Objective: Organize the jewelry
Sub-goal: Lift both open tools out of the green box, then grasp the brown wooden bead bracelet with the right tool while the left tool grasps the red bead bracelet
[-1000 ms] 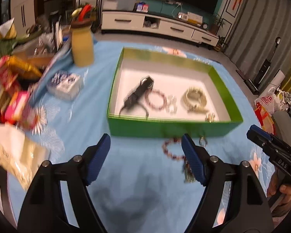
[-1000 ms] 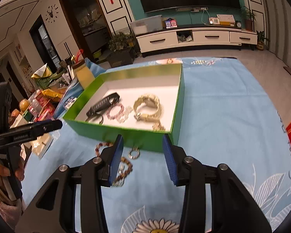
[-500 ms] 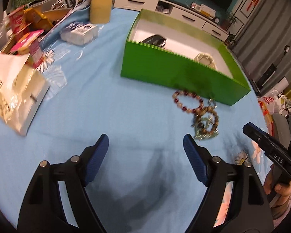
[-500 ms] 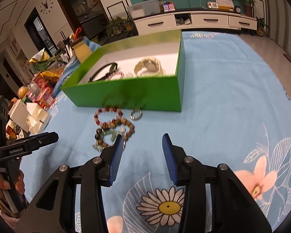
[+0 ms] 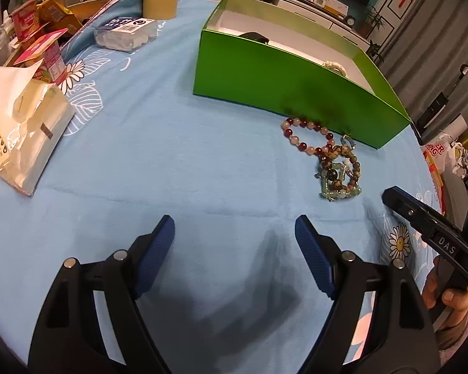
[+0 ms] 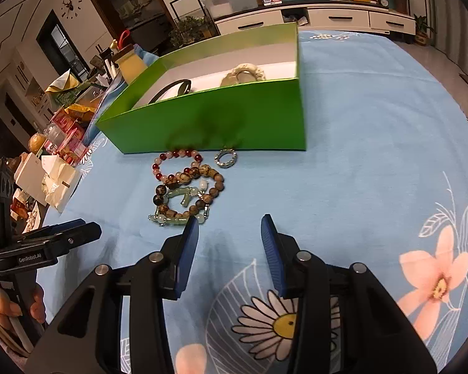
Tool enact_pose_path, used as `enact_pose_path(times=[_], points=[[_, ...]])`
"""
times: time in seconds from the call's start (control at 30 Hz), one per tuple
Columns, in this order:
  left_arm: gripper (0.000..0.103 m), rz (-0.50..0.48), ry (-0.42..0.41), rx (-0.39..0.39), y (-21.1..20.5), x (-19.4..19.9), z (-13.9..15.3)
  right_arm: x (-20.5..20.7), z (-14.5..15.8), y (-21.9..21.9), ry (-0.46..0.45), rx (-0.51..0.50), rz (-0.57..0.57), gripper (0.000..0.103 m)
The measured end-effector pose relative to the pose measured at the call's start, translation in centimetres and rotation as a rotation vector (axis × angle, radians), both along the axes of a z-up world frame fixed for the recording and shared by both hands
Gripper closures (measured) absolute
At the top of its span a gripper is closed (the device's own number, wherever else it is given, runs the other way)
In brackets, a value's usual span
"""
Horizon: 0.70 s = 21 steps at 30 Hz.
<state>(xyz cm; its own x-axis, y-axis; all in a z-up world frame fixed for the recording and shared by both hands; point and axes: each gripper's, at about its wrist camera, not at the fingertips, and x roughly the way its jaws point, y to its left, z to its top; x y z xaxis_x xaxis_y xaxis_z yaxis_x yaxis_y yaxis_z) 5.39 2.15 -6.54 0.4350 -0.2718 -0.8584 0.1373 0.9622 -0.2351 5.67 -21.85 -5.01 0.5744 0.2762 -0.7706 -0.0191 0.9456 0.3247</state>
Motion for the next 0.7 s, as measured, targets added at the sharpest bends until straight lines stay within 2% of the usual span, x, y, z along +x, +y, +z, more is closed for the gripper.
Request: enact_pose_path(times=[0.33,0.7], points=[[0.022,-0.006,0.0,0.001,0.0,0.3,-0.1,3.3,-0.5,2.0,-0.009,-0.048,0.018,0.061],[0.022,-0.009,0.004,-0.006,0.1,1.0,-0.3,5.5,-1.4,3.4,-0.029,-0.185,0.059,0.082]])
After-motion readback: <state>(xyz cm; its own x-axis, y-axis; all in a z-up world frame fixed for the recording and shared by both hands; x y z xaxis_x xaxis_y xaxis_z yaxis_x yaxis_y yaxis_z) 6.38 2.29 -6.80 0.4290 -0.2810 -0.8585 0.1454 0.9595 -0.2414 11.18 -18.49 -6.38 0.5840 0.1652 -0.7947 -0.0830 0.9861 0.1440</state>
